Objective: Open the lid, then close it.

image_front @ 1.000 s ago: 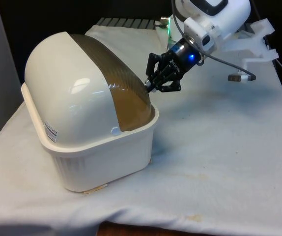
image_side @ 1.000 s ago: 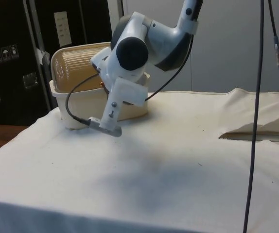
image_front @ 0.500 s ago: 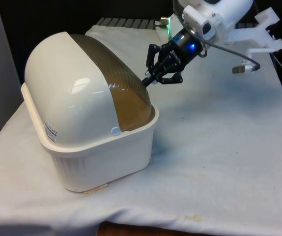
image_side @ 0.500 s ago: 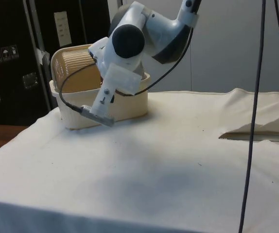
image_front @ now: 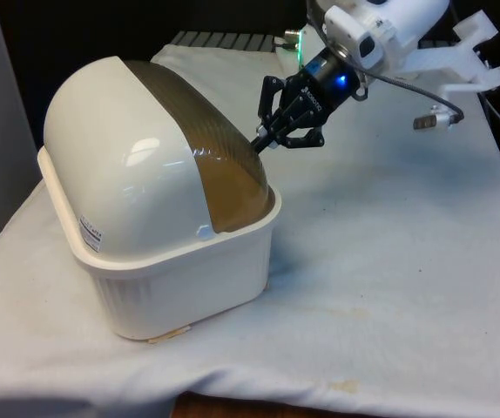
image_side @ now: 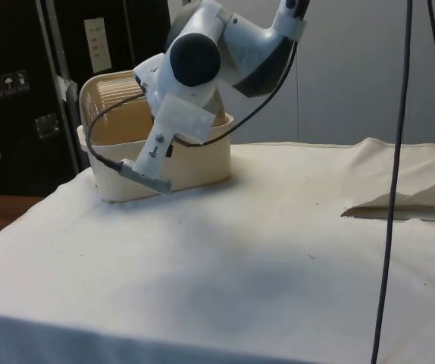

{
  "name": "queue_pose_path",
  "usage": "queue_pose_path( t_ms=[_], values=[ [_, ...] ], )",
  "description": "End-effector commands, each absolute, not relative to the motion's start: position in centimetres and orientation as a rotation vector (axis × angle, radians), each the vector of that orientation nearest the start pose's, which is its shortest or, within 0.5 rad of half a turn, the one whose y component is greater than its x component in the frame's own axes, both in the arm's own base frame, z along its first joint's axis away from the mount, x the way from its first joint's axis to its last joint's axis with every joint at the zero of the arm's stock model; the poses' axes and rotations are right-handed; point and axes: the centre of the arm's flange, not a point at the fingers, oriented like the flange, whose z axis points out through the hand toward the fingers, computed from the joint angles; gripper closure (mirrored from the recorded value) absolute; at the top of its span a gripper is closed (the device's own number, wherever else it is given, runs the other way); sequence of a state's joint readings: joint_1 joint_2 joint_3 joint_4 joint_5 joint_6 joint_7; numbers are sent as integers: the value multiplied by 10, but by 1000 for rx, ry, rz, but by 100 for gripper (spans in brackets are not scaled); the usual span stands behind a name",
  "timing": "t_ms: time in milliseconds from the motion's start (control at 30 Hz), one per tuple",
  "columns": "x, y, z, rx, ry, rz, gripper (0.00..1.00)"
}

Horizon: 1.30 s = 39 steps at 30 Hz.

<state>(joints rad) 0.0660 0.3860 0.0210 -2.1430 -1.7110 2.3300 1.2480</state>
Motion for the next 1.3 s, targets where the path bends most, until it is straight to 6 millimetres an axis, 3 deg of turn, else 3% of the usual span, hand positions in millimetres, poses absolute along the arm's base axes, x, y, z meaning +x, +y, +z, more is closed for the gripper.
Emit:
queue_pose_path(
  t_ms=[0, 633, 1267],
  values=[
    [566, 31, 216, 2157, 296, 640, 100],
    [573, 18, 228, 2107, 269, 646, 100],
    [576, 6, 272, 2042, 247, 681, 100]
  ],
)
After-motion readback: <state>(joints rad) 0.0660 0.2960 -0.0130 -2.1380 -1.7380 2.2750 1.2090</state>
